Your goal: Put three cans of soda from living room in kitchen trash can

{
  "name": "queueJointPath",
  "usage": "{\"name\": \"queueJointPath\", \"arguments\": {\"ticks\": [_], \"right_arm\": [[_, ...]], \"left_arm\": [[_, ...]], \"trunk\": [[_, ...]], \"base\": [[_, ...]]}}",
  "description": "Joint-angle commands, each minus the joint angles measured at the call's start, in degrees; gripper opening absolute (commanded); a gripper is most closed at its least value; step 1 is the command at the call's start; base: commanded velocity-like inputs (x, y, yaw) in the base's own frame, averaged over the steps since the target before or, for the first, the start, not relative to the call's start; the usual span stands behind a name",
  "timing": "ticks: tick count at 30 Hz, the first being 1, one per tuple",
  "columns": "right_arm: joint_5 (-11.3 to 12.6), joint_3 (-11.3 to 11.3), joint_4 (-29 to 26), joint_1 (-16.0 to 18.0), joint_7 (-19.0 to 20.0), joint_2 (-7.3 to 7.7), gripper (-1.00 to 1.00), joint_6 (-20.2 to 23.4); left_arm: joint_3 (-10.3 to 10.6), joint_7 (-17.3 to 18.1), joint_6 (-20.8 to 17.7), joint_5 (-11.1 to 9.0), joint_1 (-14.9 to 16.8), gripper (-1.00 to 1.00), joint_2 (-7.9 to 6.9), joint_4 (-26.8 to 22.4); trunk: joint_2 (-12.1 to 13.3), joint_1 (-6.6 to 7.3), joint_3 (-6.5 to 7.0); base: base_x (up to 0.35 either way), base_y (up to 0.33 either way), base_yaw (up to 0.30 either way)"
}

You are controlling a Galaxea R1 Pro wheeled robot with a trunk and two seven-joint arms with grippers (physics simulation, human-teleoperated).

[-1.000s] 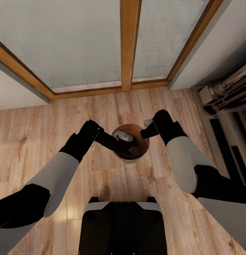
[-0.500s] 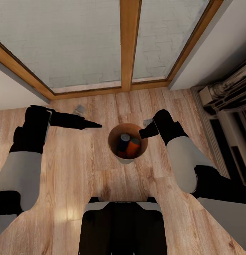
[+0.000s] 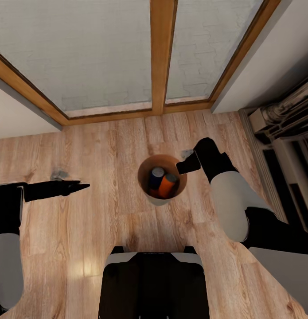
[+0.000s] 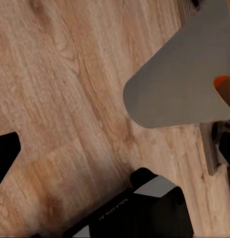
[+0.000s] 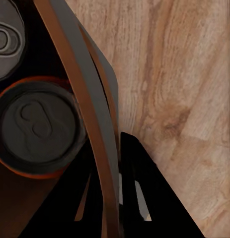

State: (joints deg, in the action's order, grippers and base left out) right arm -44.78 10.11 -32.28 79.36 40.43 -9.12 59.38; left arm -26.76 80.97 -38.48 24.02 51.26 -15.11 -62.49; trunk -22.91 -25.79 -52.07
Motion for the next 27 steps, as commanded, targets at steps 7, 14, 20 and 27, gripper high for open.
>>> {"name": "queueJointPath", "arguments": {"ticks": [7, 14, 20, 27], "right_arm": [[2.13, 0.61, 0.07, 0.0, 0.65, 3.33, -1.0, 0.62], [2.1, 0.69, 0.11, 0.2, 0.76, 7.45, -1.0, 0.62], [1.8, 0.17, 0.18, 0.28, 1.16, 10.73, -1.0, 0.62], [1.23, 0.0, 0.17, 0.22, 1.07, 11.47, -1.0, 0.62]], "left_arm": [[-1.53, -8.76, 10.85, -0.06, -8.83, 1.0, 4.5, 0.22], [-1.68, -13.84, 17.63, -0.16, -13.01, 1.0, 7.7, -0.05], [-1.49, -15.92, 16.04, -0.02, -13.35, 1.0, 8.18, -3.18], [-1.45, -16.07, 12.31, -0.15, -13.38, 1.0, 8.18, -5.54]], "trunk": [[-0.01, 0.01, 0.0], [-2.82, -1.53, -1.25], [-5.23, -2.85, -2.33], [-8.03, -4.39, -3.59]], "base": [[0.0, 0.0, 0.0], [0.0, 0.0, 0.0], [0.0, 0.0, 0.0], [0.0, 0.0, 0.0]]}}
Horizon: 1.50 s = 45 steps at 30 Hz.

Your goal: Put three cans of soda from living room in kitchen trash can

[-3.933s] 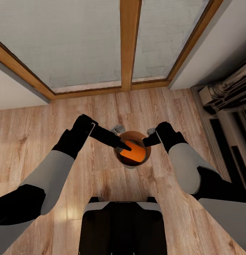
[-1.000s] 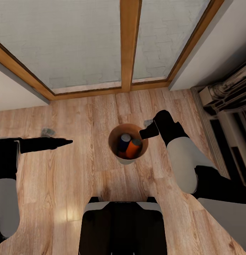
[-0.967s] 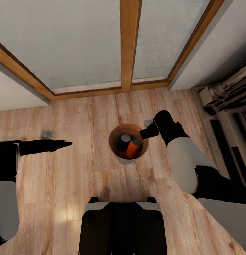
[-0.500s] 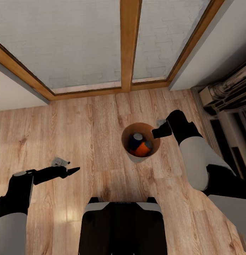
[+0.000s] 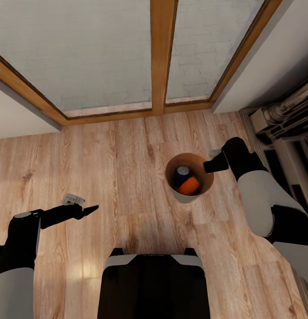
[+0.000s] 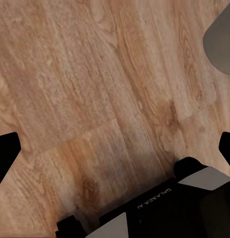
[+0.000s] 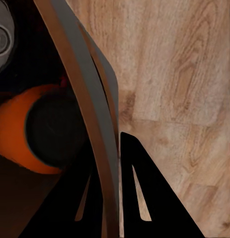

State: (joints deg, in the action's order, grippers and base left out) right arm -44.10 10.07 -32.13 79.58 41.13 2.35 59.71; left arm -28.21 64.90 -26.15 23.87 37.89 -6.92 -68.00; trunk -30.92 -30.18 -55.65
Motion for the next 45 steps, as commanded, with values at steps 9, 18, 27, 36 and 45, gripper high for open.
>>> {"name": "queueJointPath", "arguments": {"ticks": [9, 18, 27, 36, 45], "right_arm": [[0.47, -0.06, -0.08, -0.2, 0.24, 0.48, -1.0, 0.29], [0.52, -0.05, -0.11, -0.28, 0.19, 4.83, -1.0, 0.29], [0.6, -0.06, -0.12, -0.32, 0.27, 7.7, -1.0, 0.29], [0.99, 0.23, -0.49, -0.38, 0.67, 8.23, -1.0, 0.29], [0.9, 0.16, -7.47, -1.71, 9.83, 9.42, -1.0, 0.29]], "left_arm": [[0.0, 0.12, -2.45, -0.05, -0.01, 1.0, 0.0, -1.87], [0.0, 0.08, -3.07, 0.09, -0.01, 1.0, 0.02, -1.76], [0.0, 0.05, -3.11, 0.2, -0.01, 1.0, -0.02, -1.62], [0.0, -0.03, -2.95, 0.21, -0.01, 1.0, 0.04, -1.41], [0.16, -0.04, -2.9, 0.33, -0.02, 1.0, 0.07, -1.26]], "trunk": [[-3.63, -1.97, -1.62], [-7.24, -3.95, -3.24], [-10.85, -5.93, -4.85], [-14.46, -7.9, -6.47], [-18.07, -9.88, -8.08]], "base": [[0.0, 0.0, 0.0], [0.0, 0.0, 0.0], [0.0, 0.0, 0.0], [0.0, 0.0, 0.0], [0.0, 0.0, 0.0]]}}
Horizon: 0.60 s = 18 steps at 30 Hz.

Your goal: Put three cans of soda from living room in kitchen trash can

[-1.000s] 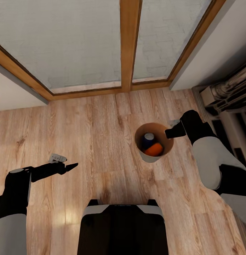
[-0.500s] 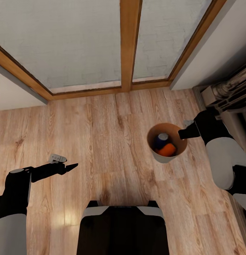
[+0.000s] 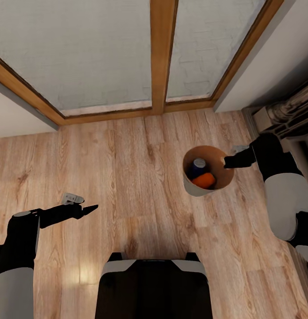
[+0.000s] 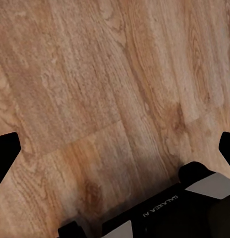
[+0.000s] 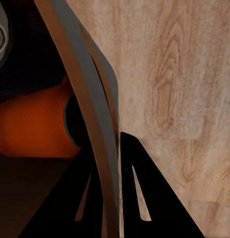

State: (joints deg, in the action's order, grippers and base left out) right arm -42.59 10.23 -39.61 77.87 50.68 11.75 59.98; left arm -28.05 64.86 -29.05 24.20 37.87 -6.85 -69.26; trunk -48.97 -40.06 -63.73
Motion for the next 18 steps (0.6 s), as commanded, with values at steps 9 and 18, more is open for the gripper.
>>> {"name": "queueJointPath", "arguments": {"ticks": [9, 18], "right_arm": [[-0.36, 0.14, -2.84, -0.84, 3.66, 2.45, -1.0, 0.02], [-0.82, -0.09, -8.05, -1.03, 10.24, 3.55, -1.0, 0.02]], "left_arm": [[0.01, -0.99, 0.04, 0.05, 0.01, 1.0, 0.0, 0.16], [0.01, -1.14, 0.04, 0.06, 0.01, 1.0, 0.0, 0.26]], "trunk": [[-3.63, -1.98, -1.62], [-7.24, -3.95, -3.24]], "base": [[0.0, 0.0, 0.0], [0.0, 0.0, 0.0]]}}
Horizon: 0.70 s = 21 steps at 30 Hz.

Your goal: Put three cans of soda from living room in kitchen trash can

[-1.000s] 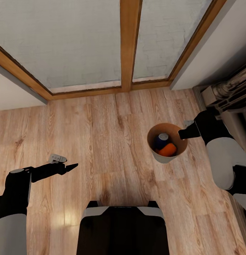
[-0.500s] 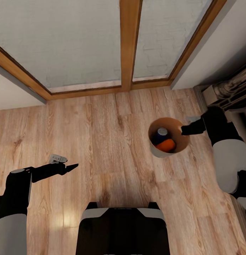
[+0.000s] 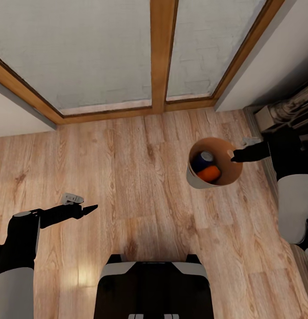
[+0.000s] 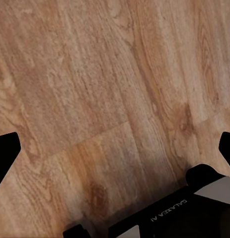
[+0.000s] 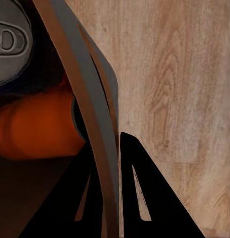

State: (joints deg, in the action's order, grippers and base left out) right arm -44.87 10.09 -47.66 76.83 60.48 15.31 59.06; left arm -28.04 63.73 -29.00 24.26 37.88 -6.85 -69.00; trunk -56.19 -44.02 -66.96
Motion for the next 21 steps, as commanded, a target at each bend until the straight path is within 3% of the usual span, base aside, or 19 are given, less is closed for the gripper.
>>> {"name": "queueJointPath", "arguments": {"ticks": [1, 13, 21], "right_arm": [[1.46, 0.06, -0.18, -0.16, 0.61, 0.02, -1.0, 0.94], [1.46, 0.1, -3.15, -1.9, 4.83, 0.78, -1.0, 0.94], [1.36, 0.1, -3.31, -2.27, 5.16, 0.94, -1.0, 0.94]], "left_arm": [[0.0, 0.0, 0.0, 0.0, 0.0, 1.0, 0.0, 0.0], [0.01, -0.01, 0.0, -0.03, 0.0, 1.0, 0.15, 0.01], [0.02, -0.01, 0.08, -0.04, -0.03, 1.0, 0.19, 0.01]], "trunk": [[-0.42, -0.22, -0.18], [-5.23, -2.85, -2.34], [-8.44, -4.61, -3.77]], "base": [[0.0, 0.0, 0.0], [0.0, 0.0, 0.0], [0.0, 0.0, 0.0]]}}
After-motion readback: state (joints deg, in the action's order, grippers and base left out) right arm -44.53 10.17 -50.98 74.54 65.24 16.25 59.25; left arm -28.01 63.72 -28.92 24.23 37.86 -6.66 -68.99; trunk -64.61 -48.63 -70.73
